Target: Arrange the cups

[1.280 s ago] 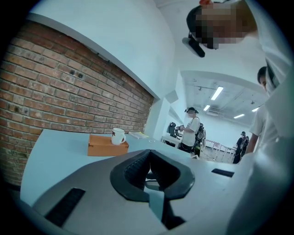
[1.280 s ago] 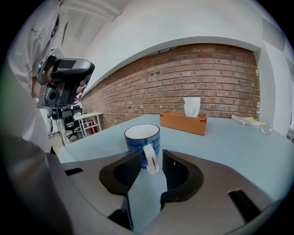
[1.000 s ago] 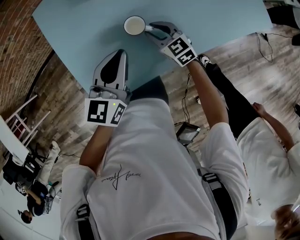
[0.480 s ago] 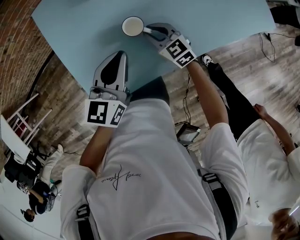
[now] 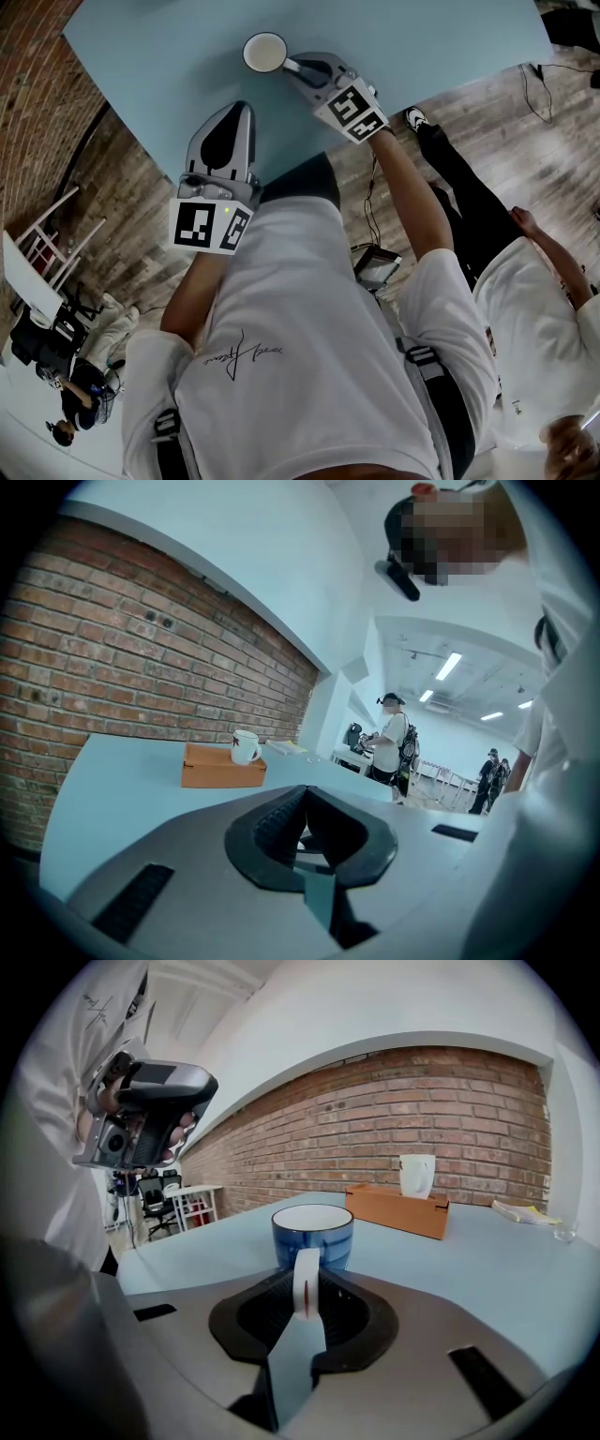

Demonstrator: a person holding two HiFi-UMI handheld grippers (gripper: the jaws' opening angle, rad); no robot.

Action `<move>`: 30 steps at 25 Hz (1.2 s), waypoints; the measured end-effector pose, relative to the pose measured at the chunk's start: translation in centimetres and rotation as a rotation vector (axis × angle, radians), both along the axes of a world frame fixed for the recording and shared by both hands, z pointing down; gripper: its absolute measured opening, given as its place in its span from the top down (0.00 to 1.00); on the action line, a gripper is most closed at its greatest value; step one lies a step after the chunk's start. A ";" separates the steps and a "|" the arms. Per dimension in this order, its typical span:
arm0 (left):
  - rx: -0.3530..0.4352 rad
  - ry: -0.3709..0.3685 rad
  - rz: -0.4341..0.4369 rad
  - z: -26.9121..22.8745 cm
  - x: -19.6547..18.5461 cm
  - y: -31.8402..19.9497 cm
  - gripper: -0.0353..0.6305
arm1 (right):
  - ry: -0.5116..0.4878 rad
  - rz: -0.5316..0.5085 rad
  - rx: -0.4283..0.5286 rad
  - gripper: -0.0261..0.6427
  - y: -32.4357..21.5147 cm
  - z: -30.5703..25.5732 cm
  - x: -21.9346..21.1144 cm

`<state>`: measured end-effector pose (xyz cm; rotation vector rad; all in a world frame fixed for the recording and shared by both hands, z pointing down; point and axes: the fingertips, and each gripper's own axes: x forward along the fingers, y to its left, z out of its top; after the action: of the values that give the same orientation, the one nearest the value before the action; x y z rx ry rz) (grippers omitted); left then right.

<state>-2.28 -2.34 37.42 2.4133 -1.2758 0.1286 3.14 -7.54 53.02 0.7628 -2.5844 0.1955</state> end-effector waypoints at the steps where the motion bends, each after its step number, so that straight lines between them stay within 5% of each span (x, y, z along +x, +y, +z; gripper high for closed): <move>1: 0.001 0.001 -0.001 -0.1 -0.1 0.0 0.94 | -0.004 0.009 -0.001 0.86 0.0 -0.1 0.1; 30: 0.047 0.068 -0.028 -1.6 -3.2 -0.9 0.93 | -0.043 0.180 0.004 0.86 -0.6 -4.5 -0.1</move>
<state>-5.46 -3.25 35.83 2.4167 -1.2948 0.0088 3.00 -8.15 48.47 1.0037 -2.5560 0.2645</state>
